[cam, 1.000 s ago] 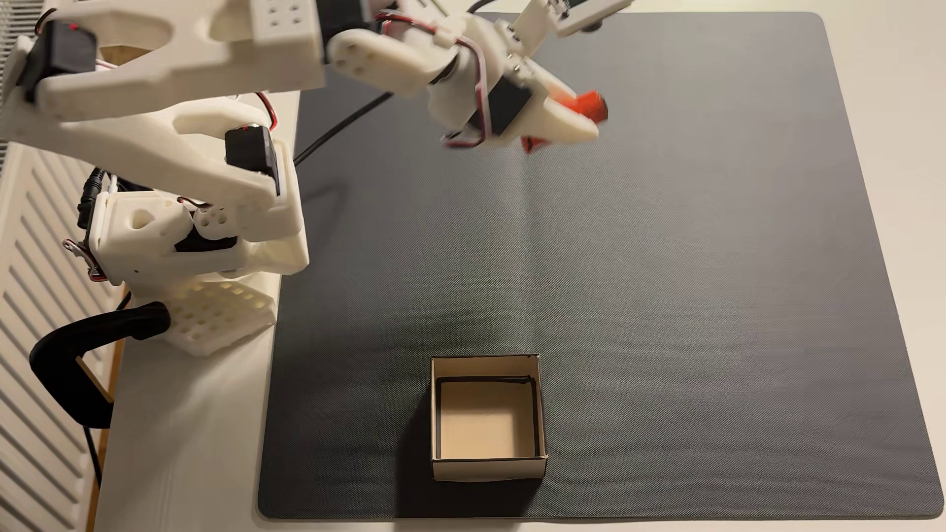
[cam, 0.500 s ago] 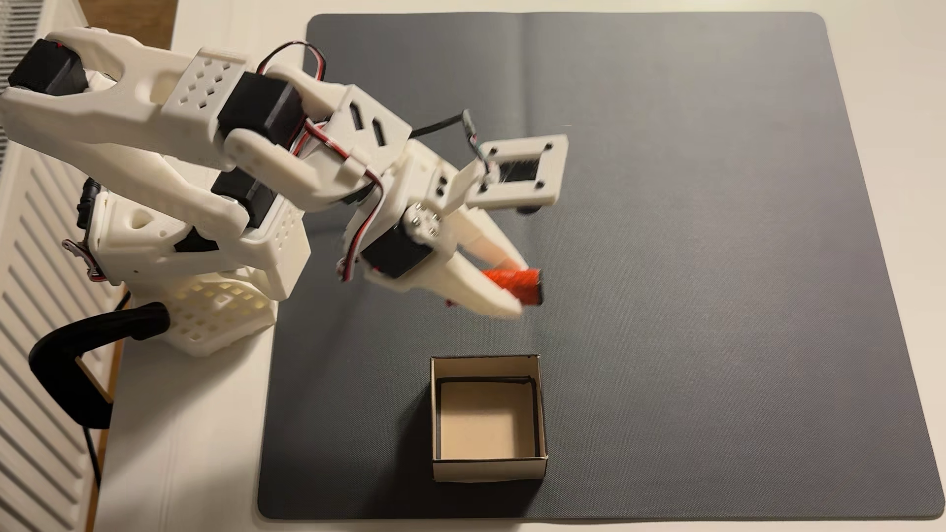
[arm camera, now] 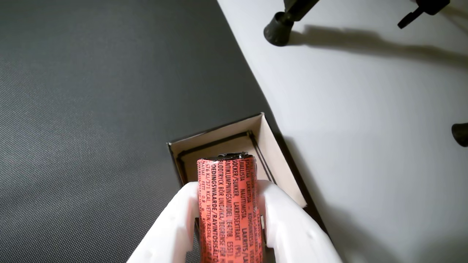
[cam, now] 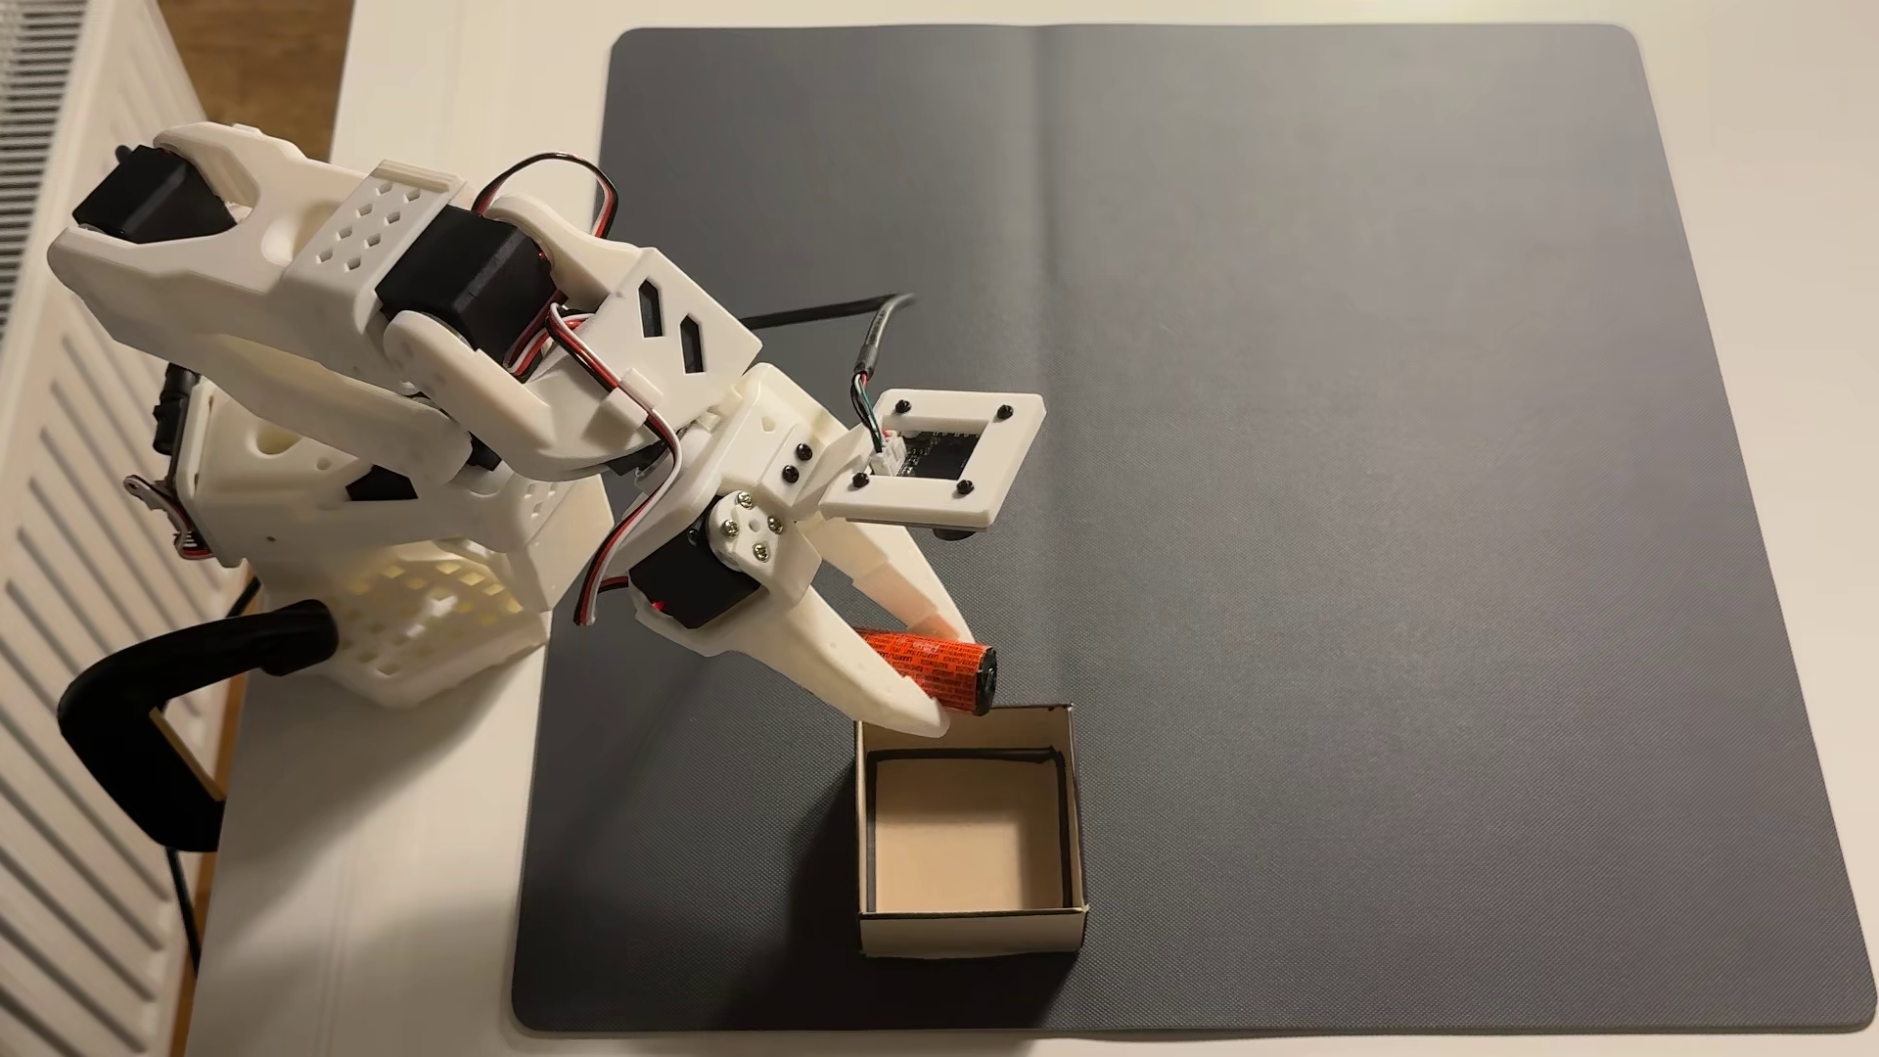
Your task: Pick the red object and place it in the box
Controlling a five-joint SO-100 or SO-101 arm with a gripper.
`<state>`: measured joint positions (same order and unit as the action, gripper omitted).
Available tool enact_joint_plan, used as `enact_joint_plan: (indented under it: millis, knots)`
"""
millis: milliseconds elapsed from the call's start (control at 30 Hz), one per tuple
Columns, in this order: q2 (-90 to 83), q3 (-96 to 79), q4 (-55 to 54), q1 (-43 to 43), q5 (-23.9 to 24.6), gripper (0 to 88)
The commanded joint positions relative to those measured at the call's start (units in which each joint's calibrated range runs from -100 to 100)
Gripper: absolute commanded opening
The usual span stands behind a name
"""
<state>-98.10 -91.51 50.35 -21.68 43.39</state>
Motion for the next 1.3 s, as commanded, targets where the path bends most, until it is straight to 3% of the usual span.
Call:
enact_joint_plan:
  millis: [0,867,1267]
  knots:
    - [0.31,0.31,-0.78,-1.86,0.11,1.7]
    - [-0.2,-7.03,-5.33,-4.68,0.16,2.0]
    - [-0.2,-8.21,-5.33,-2.67,3.44,24.8]
